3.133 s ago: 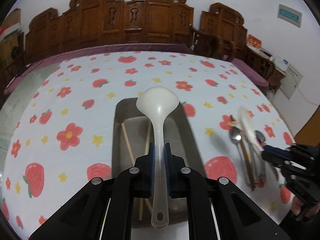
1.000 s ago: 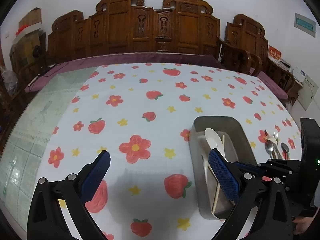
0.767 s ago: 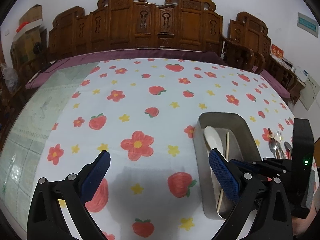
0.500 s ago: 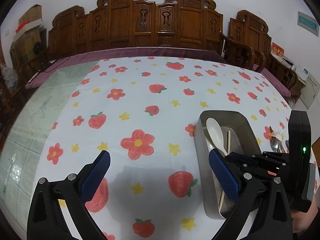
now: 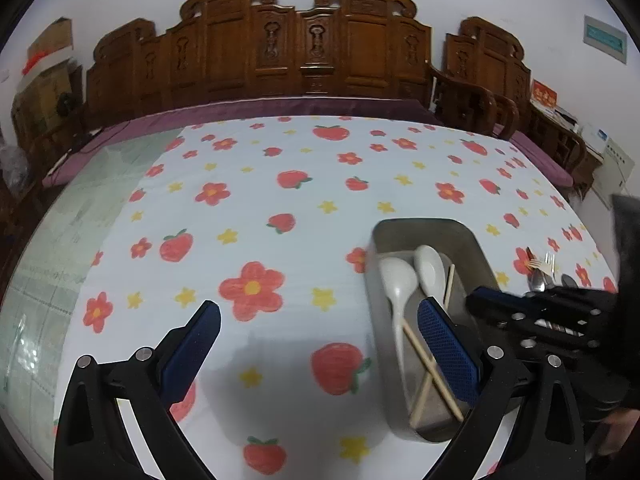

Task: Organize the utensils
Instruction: 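Lower the white spoon into the metal tray and open the right tool, then move the right tool over the white plastic fork among the metal utensils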

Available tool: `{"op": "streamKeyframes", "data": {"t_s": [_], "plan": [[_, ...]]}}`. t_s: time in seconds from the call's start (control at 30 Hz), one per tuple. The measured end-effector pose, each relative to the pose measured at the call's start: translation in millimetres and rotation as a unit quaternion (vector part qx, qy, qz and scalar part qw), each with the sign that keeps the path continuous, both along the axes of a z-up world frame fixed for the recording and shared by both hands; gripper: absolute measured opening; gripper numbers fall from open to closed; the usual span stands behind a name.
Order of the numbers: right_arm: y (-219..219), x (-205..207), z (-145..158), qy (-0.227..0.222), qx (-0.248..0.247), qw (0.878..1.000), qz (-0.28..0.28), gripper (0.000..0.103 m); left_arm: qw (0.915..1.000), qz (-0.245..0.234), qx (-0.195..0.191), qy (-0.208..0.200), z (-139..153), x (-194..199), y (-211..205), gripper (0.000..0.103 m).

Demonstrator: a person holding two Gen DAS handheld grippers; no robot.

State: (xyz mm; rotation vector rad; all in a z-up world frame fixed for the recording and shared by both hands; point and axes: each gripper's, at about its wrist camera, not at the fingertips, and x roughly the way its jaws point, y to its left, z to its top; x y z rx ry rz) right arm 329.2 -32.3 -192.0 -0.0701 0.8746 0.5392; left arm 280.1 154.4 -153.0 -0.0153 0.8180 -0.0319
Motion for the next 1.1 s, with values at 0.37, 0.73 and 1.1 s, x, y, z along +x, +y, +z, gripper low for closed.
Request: {"op": "streamKeyframes", "data": {"t_s": [0.37,0.73,1.1], "plan": [[-100.2,-50.7,29.1,-0.059,-0.047,0.996,-0.046,0.031,0.9988,-0.045,-0.018,-0.012,6.5,-8.2,-52.5,0.095],[-200.9,-66.2,9.9,-0.041,-0.077,0.988,-0.124,0.032,0.9957,-0.075,-0.041,-0.035,18.2,-17.2,-98.7,0.095],[-220.3,-34.9,-32.2,-0.01,-0.072,0.992,-0.1,0.031,0.9931,-0.108,-0.035,-0.026,2.4,-21.0,-149.2,0.095]]}}
